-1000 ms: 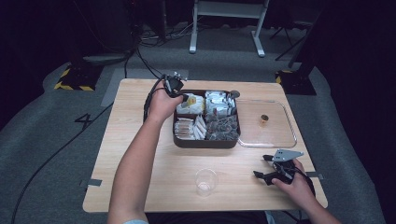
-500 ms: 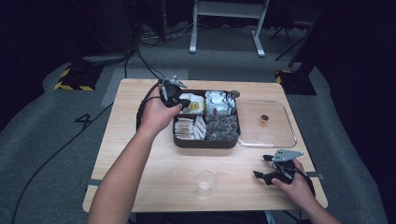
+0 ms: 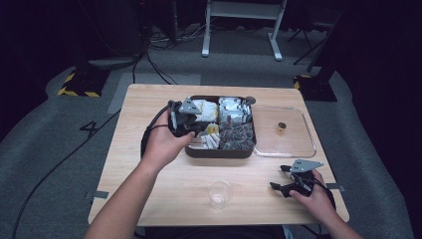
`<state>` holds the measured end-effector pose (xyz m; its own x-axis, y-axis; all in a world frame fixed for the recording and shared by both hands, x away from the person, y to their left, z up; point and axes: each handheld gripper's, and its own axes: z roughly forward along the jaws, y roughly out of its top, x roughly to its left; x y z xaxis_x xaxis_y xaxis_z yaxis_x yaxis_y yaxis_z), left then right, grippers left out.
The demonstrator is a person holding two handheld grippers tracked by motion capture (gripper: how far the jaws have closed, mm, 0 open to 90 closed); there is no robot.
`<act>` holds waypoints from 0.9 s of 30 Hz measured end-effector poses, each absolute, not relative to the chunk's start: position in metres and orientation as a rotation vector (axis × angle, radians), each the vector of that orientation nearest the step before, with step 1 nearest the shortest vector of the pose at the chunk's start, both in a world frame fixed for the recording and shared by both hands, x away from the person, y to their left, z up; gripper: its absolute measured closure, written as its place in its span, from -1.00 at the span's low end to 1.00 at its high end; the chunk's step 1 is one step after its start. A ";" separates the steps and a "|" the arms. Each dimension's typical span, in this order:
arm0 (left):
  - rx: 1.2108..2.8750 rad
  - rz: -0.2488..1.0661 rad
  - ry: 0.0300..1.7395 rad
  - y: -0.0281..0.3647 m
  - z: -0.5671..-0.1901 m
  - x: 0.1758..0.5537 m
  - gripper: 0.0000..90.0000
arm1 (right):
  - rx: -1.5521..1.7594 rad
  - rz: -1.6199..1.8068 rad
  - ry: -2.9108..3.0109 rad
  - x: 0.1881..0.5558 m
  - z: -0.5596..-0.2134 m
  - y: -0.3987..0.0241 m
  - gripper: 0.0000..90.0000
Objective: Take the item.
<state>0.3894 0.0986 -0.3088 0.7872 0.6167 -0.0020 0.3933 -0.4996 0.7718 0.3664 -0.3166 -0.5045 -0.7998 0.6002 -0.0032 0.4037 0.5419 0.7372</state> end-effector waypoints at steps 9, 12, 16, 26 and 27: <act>2.186 0.285 0.671 0.088 -0.326 0.359 1.00 | 0.844 1.107 2.522 0.366 -0.504 -0.317 -0.65; 2.190 0.267 0.639 0.084 -0.332 0.350 1.00 | 0.849 1.106 2.519 0.366 -0.504 -0.316 -0.65; 2.198 0.236 0.606 0.080 -0.341 0.341 1.00 | 0.851 1.105 2.518 0.365 -0.504 -0.316 -0.65; 2.208 0.155 0.546 0.072 -0.371 0.322 1.00 | 0.852 1.105 2.516 0.365 -0.504 -0.316 -0.65; 2.208 0.148 0.543 0.071 -0.373 0.320 1.00 | 0.853 1.105 2.516 0.365 -0.504 -0.316 -0.65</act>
<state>0.3205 0.0715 -0.3730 0.8994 0.4303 -0.0773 0.3316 -0.5562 0.7620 0.3652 -0.3163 -0.5045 -0.7927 0.6097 -0.0047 0.4089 0.5374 0.7376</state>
